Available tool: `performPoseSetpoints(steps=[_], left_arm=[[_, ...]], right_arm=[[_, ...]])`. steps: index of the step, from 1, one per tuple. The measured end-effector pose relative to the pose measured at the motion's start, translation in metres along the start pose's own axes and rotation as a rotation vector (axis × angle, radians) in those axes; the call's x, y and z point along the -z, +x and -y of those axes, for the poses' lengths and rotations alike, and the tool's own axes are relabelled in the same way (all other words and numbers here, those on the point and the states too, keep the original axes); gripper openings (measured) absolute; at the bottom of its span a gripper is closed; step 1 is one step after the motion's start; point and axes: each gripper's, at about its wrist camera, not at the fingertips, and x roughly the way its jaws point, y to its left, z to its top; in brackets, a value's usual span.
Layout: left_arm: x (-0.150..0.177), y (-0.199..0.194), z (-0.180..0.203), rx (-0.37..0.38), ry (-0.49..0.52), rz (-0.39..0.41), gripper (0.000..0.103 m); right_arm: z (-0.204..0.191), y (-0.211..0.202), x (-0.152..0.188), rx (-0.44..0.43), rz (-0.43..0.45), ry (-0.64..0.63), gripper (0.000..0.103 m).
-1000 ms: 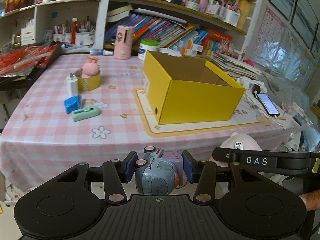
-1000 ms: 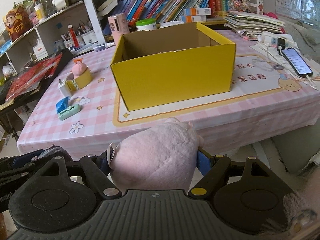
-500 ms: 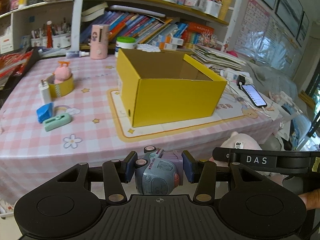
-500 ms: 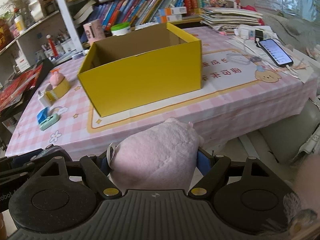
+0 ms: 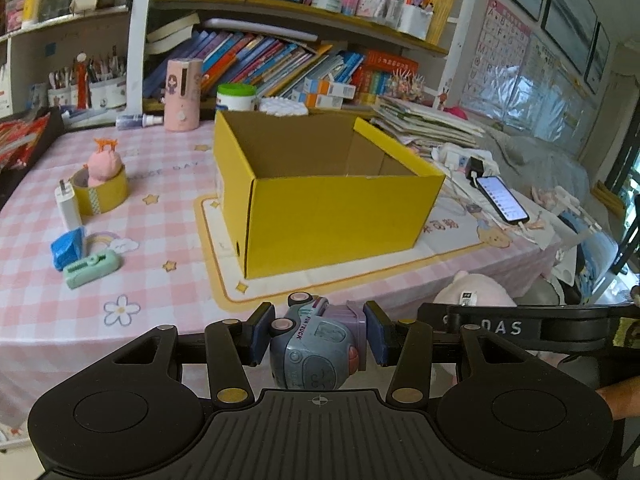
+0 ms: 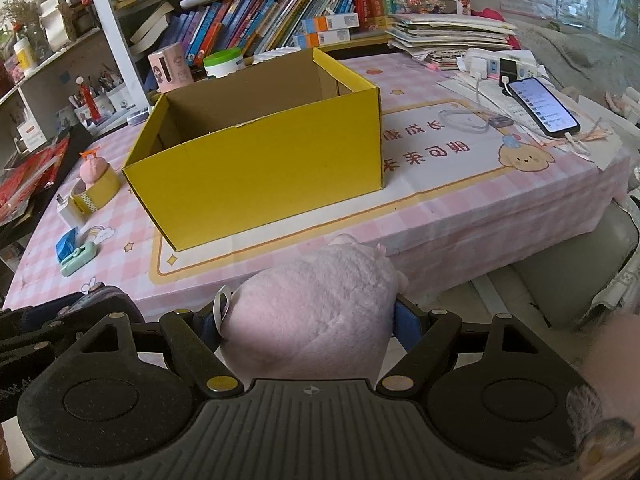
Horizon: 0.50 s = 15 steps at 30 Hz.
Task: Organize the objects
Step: 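Carry the grey car in the left tool while the right tool carries the plush pig toward the yellow box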
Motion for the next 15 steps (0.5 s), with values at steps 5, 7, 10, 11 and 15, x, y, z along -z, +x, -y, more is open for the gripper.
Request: performPoseSetpoints(steps=[5,7,10,11,15], left_arm=[[-0.007,-0.002,0.007,-0.001,0.030,0.040,0.047],[-0.013,-0.002,0.009,0.001,0.038,0.065,0.047],[-0.025,-0.002,0.010,0.005,0.042,0.105,0.047],[-0.029,-0.001,0.010,0.004,0.047,0.115,0.047],[-0.048,0.006,0.011,-0.010,0.070,0.158,0.047]], right_arm=[[-0.001,0.003,-0.008,-0.009,0.016,-0.017,0.079],[-0.001,0.003,-0.012,-0.015,0.028,-0.025,0.079],[-0.002,0.004,-0.024,-0.022,0.049,-0.038,0.079],[-0.002,0.003,-0.029,-0.026,0.061,-0.043,0.079],[-0.005,-0.001,-0.054,-0.041,0.138,-0.074,0.079]])
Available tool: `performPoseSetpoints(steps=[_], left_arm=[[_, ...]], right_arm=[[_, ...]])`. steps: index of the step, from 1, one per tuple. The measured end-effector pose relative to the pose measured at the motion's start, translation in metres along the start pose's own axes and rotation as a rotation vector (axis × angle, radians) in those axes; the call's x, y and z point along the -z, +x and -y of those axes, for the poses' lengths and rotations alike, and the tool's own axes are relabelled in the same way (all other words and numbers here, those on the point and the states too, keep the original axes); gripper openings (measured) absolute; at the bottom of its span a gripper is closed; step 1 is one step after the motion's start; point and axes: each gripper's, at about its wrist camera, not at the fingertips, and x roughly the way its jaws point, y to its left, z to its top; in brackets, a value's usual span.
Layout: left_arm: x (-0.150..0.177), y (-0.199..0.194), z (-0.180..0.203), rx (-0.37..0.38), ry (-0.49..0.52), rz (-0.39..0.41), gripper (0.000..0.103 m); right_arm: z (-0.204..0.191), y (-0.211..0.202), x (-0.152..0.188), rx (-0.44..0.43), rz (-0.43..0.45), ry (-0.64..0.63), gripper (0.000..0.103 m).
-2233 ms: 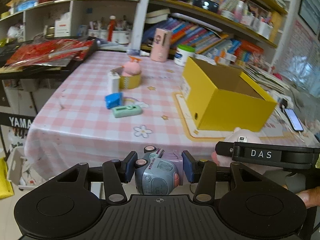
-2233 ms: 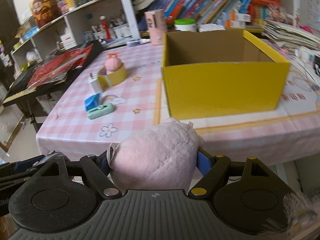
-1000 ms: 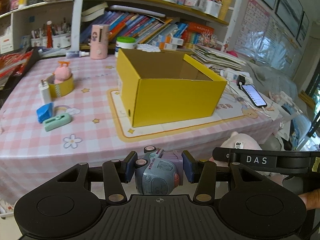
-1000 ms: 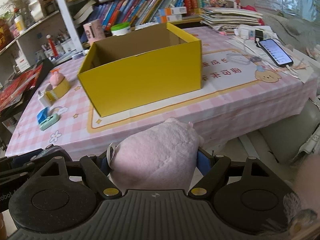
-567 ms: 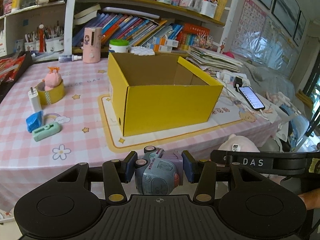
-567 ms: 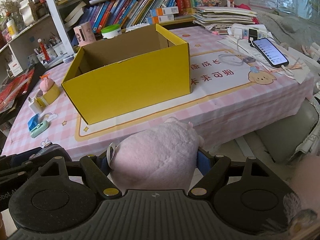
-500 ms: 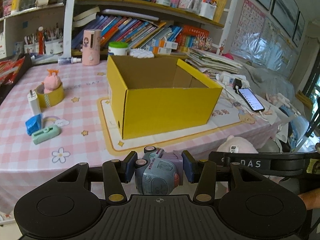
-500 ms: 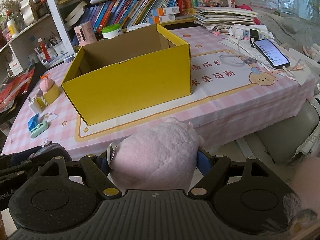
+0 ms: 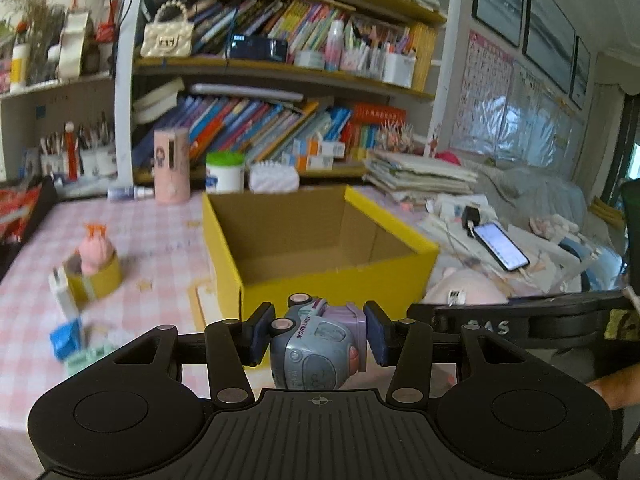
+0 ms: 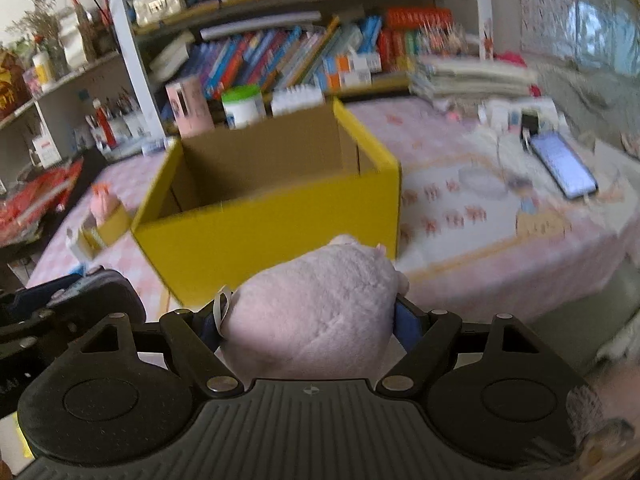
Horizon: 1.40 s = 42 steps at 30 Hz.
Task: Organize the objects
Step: 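Carry the grey car in the left tool while the right tool carries the plush pig toward the yellow box, then open the left tool to drop the car into the box while the right tool drops the plush pig in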
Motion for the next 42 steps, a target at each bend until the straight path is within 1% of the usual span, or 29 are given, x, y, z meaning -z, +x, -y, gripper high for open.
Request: performPoseSetpoints(steps=[7,11,14,18,20,24,27,30,37,42], left_arm=[[-0.031,0.028,-0.005,-0.022,-0.008,0.052,0.047],[-0.045,0.049,-0.005,-0.036,-0.017,0.069,0.047],[-0.051,0.066,-0.005,-0.055,-0.022,0.063,0.047],[-0.054,0.093,-0.004,-0.102,-0.026,0.015,0.047],[-0.052,0.106,-0.001,-0.123,-0.012,-0.013,0.047],[-0.050,0.126,0.003,-0.152,0.016,-0.065,0.047],[-0.048,0.141,0.004,-0.179,0.036,-0.110,0.047],[-0.045,0.153,0.004,-0.198,0.045,-0.156,0.047],[-0.039,0.169,0.002,-0.216,0.045,-0.223,0.047],[-0.038,0.170,0.005,-0.234,0.059,-0.223,0.047]], right_arm=[[0.005,0.012,-0.049,-0.024,0.099,-0.044,0.079],[0.013,0.031,-0.075,-0.035,0.117,-0.065,0.079],[0.019,0.048,-0.089,-0.046,0.116,-0.084,0.079],[0.023,0.077,-0.103,-0.068,0.086,-0.134,0.079],[0.023,0.093,-0.110,-0.095,0.065,-0.172,0.079],[0.014,0.125,-0.117,-0.115,0.031,-0.284,0.073],[0.009,0.148,-0.119,-0.143,-0.003,-0.349,0.071],[0.006,0.169,-0.117,-0.151,-0.053,-0.402,0.070],[0.003,0.192,-0.111,-0.180,-0.142,-0.457,0.071],[0.003,0.196,-0.110,-0.190,-0.156,-0.466,0.072]])
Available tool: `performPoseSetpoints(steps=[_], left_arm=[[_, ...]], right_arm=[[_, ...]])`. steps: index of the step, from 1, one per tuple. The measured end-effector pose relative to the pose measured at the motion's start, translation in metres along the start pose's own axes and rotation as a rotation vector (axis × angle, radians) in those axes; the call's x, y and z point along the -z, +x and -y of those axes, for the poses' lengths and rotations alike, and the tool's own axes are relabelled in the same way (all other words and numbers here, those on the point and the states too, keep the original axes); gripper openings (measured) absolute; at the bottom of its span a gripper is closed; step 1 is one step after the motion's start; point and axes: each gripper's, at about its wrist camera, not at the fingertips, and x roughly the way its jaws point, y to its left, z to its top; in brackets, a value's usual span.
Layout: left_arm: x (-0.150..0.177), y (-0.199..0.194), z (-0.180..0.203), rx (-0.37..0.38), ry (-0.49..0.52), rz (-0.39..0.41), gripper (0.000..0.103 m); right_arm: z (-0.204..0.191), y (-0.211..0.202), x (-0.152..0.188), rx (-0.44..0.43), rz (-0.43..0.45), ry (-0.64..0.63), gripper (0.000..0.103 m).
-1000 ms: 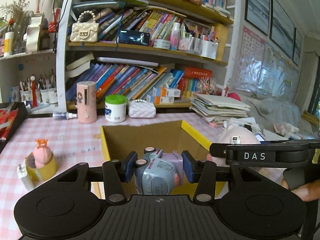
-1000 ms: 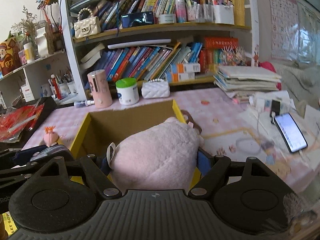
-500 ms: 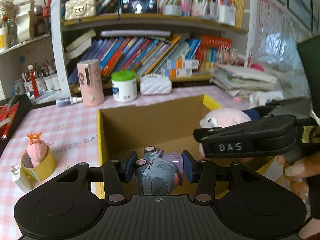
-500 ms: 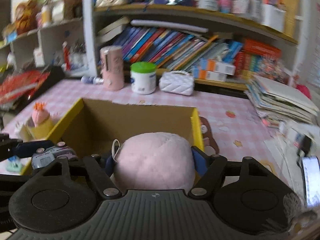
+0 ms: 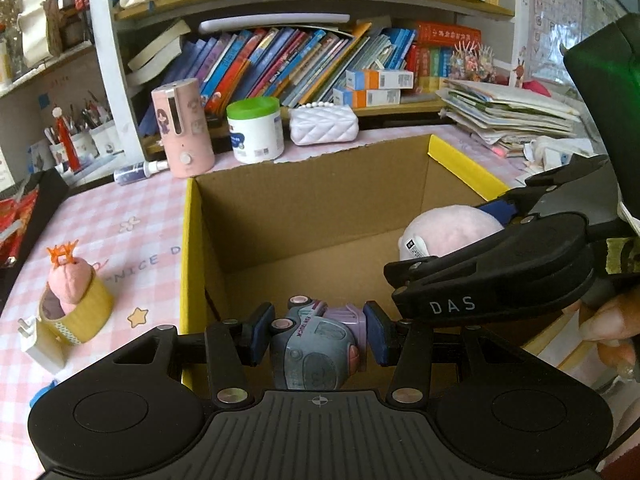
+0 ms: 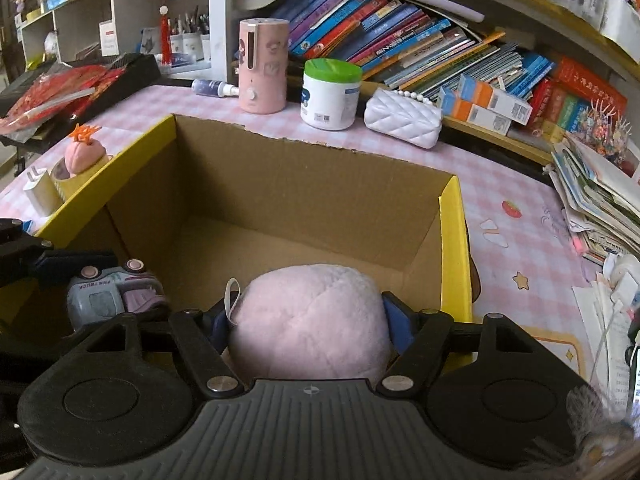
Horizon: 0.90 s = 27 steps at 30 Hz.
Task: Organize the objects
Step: 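Open the left tool to drop the car into the box while the right tool drops the plush pig in, then lift both open tools out of the yellow box and back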
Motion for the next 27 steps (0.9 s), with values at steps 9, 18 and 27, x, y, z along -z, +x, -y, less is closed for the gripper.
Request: performPoseSetpoints(steps=[9,18,27], left_arm=[[0.002,-0.022,-0.005,-0.040,-0.033,0.091,0.064],[0.013,-0.066,-0.009,-0.050,-0.072,0.198,0.088],[0.041,-0.097,-0.016,-0.043,-0.106,0.211,0.089]], right_arm=[[0.000,-0.019,0.000,0.009,0.062,0.039,0.077],[-0.013,-0.069,0.012,0.087,0.202,0.116,0.085],[-0.030,-0.114,0.048,0.199,0.276,0.226,0.088]])
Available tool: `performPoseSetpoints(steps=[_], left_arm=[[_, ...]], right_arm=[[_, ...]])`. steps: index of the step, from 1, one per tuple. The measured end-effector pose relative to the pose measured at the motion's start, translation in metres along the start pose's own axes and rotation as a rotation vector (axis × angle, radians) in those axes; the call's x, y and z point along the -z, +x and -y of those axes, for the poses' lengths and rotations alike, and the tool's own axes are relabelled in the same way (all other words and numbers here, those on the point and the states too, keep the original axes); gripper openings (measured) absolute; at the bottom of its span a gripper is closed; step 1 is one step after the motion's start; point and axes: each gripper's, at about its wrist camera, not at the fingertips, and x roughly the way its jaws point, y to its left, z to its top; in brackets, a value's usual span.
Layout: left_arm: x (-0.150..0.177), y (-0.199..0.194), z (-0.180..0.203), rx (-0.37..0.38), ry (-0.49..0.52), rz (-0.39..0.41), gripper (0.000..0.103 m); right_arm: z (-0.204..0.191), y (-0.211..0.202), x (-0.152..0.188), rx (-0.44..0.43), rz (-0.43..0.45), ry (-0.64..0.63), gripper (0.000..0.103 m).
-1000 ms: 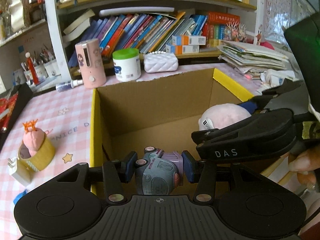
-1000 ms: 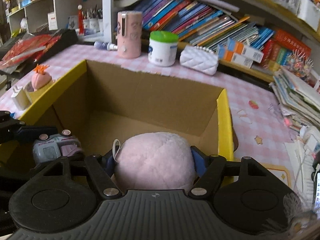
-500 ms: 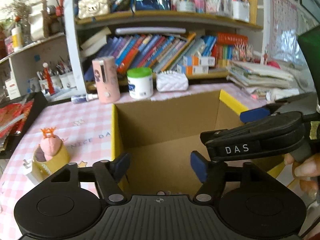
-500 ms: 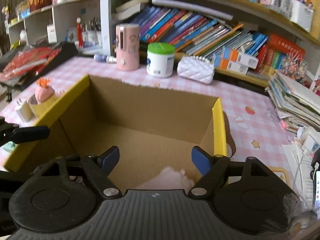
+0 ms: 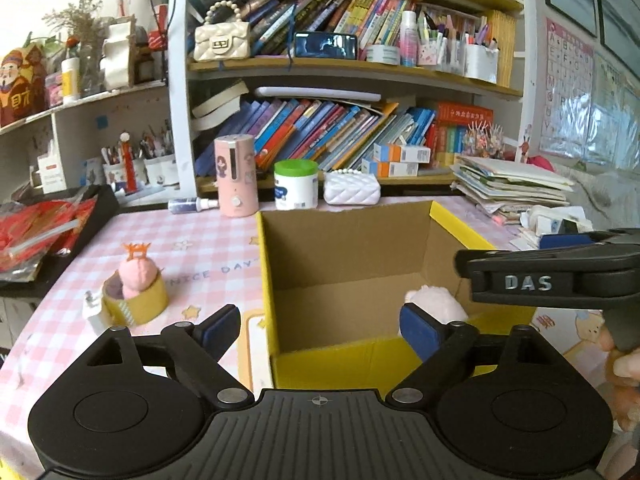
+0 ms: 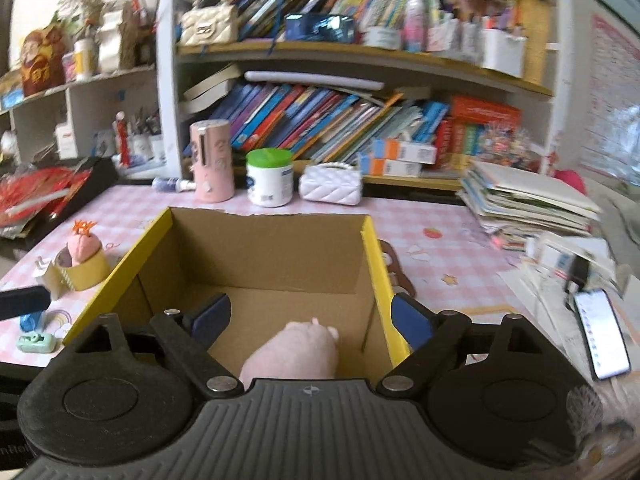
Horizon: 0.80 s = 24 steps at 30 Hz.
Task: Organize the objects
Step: 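Lift both open tools out of the yellow box and back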
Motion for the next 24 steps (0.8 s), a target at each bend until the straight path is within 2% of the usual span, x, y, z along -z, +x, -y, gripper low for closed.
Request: performPoseSetpoints(steps=[4,11,24], left_arm=[[0.010,-0.014,-0.003,-0.009,0.002,-0.018,0.089],[0.036,-0.032,-0.013,-0.019,0.008,-0.111,0.090],[0.070,-0.060,-0.042,-0.027,-0.020,-0.204,0.090]], right_arm=[[-0.003,-0.020,0.016,0.044,-0.017,0.037,0.090],[-0.013,-0.042,0.049,0.086,-0.112,0.090,0.090],[-0.052,-0.060,0.094,0.078,-0.242,0.087,0.090]])
